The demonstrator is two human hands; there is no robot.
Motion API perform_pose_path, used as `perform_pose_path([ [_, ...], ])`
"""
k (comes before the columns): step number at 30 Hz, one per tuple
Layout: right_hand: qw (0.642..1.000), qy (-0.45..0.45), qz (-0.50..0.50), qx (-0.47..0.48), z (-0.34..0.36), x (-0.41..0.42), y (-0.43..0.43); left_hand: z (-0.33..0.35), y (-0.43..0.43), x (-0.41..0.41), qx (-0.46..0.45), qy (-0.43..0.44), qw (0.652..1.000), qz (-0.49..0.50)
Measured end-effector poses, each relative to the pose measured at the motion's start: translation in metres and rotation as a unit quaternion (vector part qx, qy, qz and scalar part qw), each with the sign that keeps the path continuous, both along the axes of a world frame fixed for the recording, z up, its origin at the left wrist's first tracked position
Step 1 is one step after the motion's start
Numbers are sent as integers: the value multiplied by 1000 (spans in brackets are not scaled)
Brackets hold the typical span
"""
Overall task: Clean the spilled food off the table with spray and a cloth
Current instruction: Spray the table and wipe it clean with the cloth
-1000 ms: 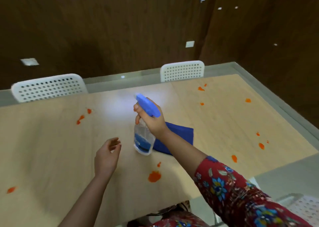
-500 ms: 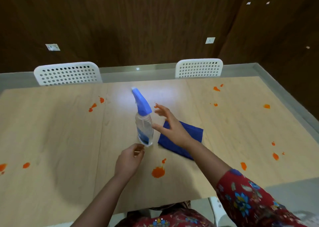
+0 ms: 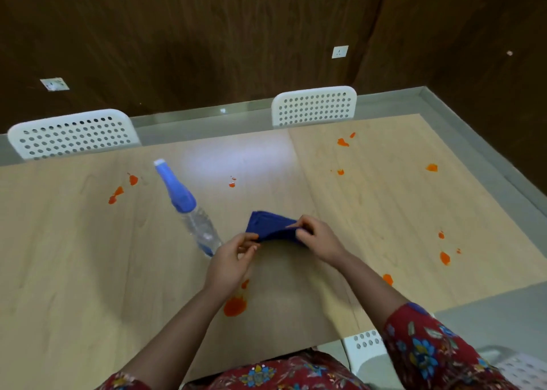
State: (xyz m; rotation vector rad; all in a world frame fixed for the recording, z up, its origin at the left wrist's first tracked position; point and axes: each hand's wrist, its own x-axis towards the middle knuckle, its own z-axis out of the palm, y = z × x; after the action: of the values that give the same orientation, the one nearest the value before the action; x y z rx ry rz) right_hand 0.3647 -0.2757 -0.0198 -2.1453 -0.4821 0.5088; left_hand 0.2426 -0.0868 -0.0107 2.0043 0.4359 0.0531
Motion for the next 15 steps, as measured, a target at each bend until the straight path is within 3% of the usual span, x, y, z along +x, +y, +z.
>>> perform_pose_path([
  [3,995,78,-36,41,32,24,-35,7,-9,22,-9,-42,999,-7],
  [6,989,119,-80,41,62,36,-85,3,-19,37,-7,-17,999,-34],
  [10,989,52,-125,62,91,31,-141,-20,-40,42,69,53,988,-130],
  [12,997,-4,-73,4,95,23,-151,-27,-51,46,115,56,978,-165],
  [15,978,-19,42,-205,79,8,-154,-34,-70,60,164,66,964,-197],
])
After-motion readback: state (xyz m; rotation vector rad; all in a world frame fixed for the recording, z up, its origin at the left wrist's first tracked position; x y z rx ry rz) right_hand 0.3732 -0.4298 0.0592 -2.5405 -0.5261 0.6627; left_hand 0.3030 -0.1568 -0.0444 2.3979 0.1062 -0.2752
